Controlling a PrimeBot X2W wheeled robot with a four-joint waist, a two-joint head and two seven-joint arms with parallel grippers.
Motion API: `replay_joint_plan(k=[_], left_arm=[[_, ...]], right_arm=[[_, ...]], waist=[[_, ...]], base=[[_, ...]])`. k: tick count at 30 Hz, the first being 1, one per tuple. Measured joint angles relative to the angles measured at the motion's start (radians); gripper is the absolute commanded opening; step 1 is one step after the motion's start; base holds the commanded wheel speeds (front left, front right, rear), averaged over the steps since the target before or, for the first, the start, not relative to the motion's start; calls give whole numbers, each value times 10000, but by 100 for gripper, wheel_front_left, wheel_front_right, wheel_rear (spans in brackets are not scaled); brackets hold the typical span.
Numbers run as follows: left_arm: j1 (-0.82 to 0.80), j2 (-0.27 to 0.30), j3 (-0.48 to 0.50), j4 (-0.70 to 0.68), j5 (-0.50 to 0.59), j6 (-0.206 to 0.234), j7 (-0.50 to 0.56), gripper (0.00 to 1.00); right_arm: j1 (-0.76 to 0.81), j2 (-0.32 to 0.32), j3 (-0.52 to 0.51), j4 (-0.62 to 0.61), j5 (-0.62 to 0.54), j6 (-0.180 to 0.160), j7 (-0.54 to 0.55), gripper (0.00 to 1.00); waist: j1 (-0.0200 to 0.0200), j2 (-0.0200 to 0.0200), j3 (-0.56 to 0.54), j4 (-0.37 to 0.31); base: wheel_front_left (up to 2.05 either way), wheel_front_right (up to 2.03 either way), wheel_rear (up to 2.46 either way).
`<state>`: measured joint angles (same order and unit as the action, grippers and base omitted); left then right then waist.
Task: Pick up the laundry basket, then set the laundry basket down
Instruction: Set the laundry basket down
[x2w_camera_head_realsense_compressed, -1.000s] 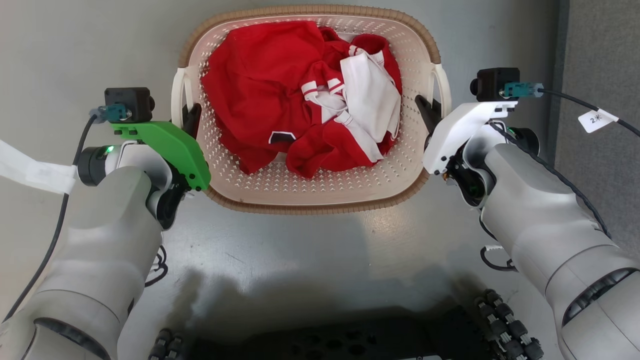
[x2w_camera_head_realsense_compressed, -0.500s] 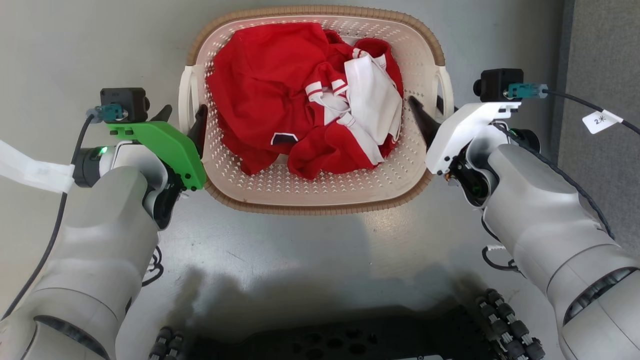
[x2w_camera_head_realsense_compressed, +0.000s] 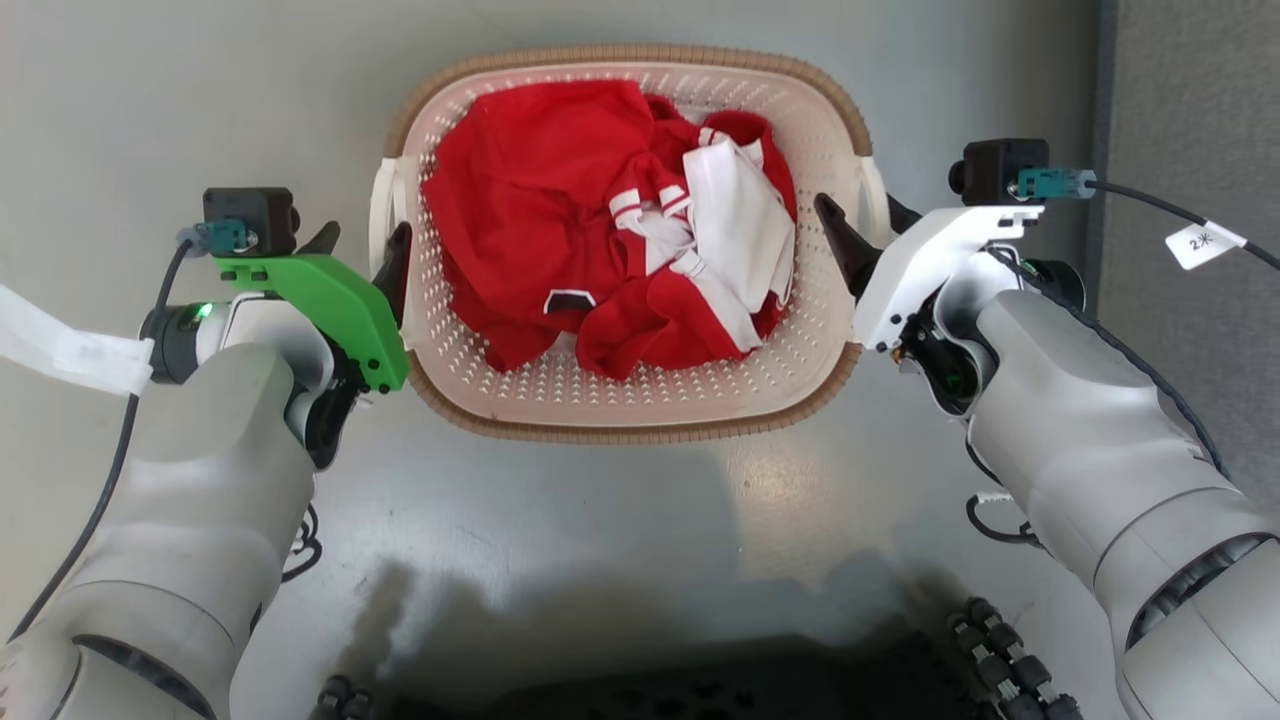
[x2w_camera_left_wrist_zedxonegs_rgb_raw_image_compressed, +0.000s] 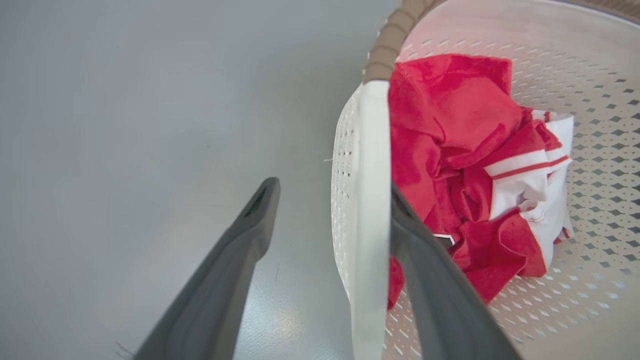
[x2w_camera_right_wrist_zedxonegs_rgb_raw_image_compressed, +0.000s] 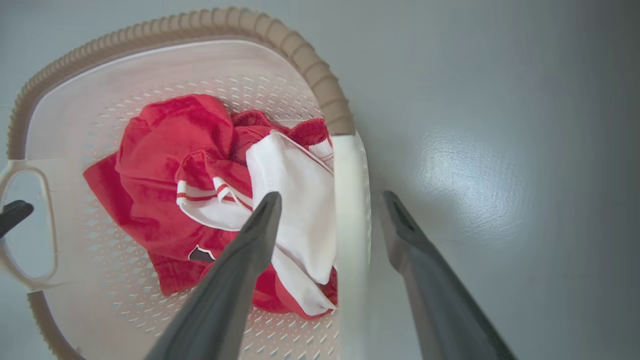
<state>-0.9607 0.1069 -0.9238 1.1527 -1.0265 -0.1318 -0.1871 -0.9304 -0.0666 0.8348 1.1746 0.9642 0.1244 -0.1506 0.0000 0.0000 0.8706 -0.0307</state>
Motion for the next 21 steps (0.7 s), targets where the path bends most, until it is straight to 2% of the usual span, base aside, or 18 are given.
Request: replay_joint_plan(k=[21], left_arm=[[749,35,-88,307,-176,0,-267,100]], right_arm=[[402,36,445,-31,213,0,-188,100]], waist=[[0,0,-2260,-177]], base=[[0,0,0]])
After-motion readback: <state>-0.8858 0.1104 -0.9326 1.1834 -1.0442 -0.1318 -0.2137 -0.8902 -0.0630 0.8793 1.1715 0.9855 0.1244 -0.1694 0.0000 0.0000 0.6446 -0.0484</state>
